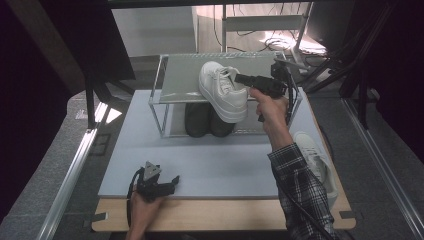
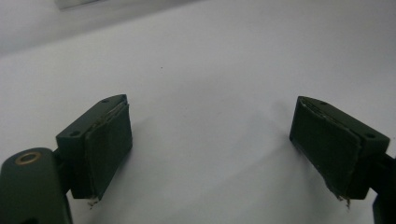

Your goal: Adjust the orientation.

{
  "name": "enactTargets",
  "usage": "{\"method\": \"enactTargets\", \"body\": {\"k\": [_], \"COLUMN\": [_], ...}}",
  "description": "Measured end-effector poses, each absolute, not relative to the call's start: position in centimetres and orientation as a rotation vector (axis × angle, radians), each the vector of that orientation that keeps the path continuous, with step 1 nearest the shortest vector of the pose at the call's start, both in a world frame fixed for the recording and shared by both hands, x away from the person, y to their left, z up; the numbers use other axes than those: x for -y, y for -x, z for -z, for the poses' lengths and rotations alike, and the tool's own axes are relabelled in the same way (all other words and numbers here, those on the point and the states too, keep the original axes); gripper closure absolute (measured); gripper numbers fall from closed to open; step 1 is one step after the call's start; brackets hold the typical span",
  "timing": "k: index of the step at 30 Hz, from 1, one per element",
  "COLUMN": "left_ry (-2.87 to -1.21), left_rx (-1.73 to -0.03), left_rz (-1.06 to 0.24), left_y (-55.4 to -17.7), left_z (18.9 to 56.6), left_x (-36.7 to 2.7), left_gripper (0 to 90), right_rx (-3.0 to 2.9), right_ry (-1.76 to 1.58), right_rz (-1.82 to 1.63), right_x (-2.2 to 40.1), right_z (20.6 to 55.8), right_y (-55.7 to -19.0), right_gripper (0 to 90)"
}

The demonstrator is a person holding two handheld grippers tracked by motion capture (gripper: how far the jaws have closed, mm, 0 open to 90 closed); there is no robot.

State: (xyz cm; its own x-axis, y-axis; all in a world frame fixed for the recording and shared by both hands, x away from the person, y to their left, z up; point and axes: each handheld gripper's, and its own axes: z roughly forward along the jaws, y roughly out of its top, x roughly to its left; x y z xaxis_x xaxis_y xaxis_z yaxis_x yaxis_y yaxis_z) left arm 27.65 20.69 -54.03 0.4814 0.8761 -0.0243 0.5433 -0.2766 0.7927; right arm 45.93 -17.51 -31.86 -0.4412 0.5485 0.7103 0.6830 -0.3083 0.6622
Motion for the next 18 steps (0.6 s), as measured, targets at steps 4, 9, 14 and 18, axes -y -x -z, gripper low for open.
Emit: {"method": "enactTargets", "body": {"k": [4, 9, 14, 18], "left_ry": [-1.959, -1.959, -1.959, -1.959], "left_rx": [-1.175, -1.175, -1.175, -1.175], "left_rz": [-0.549, -0.549, -0.549, -0.55], "left_y": [-27.6, -27.6, -27.6, -27.6], "left_z": [54.0, 54.0, 54.0, 54.0], "left_x": [-20.7, -20.7, -20.7, -20.7], "left_gripper": [12.5, 12.5, 12.4, 12.5], "right_rx": [1.779, 1.78, 1.787, 1.827], "right_ry": [1.591, 1.583, 1.581, 1.584], "right_rz": [1.867, 1.887, 1.923, 1.92], "right_x": [17.6, 18.1, 19.2, 20.0], "right_z": [32.1, 31.8, 30.9, 30.6], "right_y": [-46.0, -45.7, -45.1, -44.3], "right_gripper": [58.5, 57.0, 56.3, 56.8]}}
